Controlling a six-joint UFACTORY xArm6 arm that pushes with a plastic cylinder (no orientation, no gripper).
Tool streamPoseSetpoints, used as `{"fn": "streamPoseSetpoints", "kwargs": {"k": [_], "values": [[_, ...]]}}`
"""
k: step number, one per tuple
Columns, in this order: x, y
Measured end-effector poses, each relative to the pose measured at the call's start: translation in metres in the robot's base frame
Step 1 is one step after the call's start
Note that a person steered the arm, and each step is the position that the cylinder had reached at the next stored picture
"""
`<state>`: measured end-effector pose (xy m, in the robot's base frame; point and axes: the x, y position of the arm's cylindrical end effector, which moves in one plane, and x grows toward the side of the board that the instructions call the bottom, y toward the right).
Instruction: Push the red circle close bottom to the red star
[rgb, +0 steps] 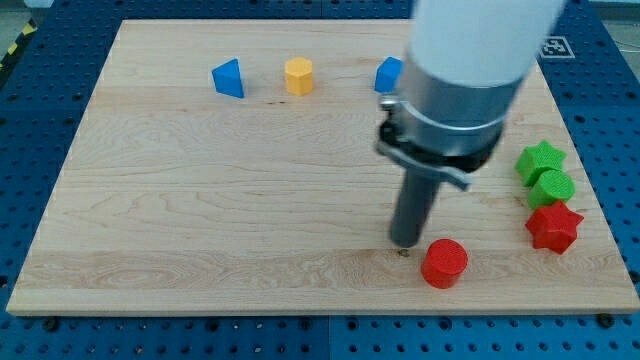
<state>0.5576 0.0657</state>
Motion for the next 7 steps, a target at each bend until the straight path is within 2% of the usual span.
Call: {"fn": "streamPoseSetpoints", "kwargs": {"k": [1, 2, 4, 7], "values": [[0.022, -0.027], [0.037, -0.010], [0.036, 0.094], [0.036, 0.132]]}}
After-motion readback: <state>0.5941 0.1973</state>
